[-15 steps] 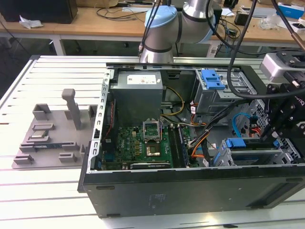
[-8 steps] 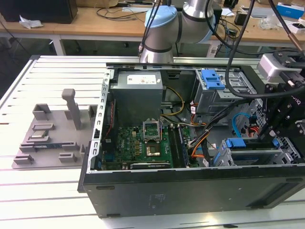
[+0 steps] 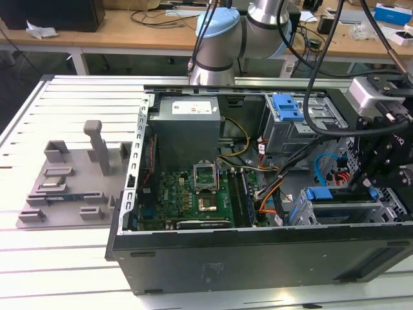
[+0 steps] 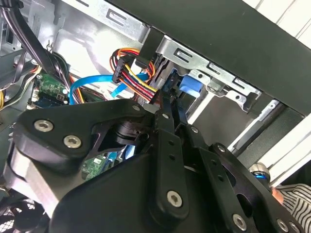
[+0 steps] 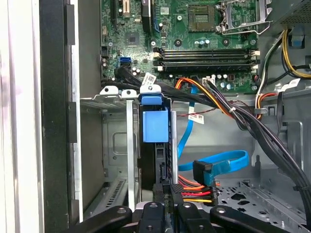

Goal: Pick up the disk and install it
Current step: 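Insert the first disk wire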

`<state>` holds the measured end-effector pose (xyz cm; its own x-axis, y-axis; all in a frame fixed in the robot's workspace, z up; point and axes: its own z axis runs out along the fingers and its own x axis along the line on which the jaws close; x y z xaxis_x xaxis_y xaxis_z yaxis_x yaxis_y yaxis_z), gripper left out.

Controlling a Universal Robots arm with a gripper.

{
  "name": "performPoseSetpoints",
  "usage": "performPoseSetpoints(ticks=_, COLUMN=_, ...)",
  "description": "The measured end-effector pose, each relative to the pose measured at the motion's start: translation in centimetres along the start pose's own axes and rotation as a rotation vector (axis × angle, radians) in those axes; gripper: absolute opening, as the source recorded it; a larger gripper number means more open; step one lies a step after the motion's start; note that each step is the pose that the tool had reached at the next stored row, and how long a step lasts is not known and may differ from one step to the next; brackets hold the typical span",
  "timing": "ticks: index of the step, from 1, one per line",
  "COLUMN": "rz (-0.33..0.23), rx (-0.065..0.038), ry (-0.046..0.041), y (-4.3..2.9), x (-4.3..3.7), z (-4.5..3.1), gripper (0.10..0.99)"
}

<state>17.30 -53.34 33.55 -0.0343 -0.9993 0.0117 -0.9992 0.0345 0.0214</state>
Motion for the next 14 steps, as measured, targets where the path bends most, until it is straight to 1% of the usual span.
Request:
performPoseSetpoints(ticks=2, rz=0.0, rx=0.0, ry=-0.0014, y=0.0, x=0.0, z=0.08, gripper=0.18)
performPoseSetpoints(ticks=3, rz=0.0, rx=0.0, ry=-0.0004, y=0.0, x=0.0, z=0.03, gripper=0.243)
performPoseSetpoints(ticks=4, rz=0.0, rx=0.0, ry=0.0, y=0.0, x=0.0, z=0.02, gripper=0.243)
performPoseSetpoints(ticks=5, rz=0.0, rx=0.0, ry=0.0005, y=0.01, x=0.01, z=-0.18, gripper=0.243)
performPoseSetpoints(ticks=6, rz=0.0, rx=0.0, ry=0.0002, y=0.02, x=-0.02, z=-0.66, gripper=0.243)
performPoseSetpoints(ticks=7, rz=0.0, rx=0.0, ry=0.0003, y=0.03, x=-0.06, z=-1.33, gripper=0.243)
performPoseSetpoints(ticks=8, rz=0.0, rx=0.0, ry=0.0002, y=0.04, x=-0.11, z=-1.75, gripper=0.243)
performPoseSetpoints(ticks=11, rz=0.0, rx=0.0, ry=0.0003, y=0.07, x=-0.29, z=-2.48, gripper=0.243)
performPoseSetpoints(ticks=12, rz=0.0, rx=0.0, ry=0.0, y=0.08, x=-0.42, z=-2.78, gripper=0.243)
performPoseSetpoints(ticks=14, rz=0.0, rx=0.0, ry=0.0004, y=0.1, x=-0.88, z=-3.12, gripper=0.243)
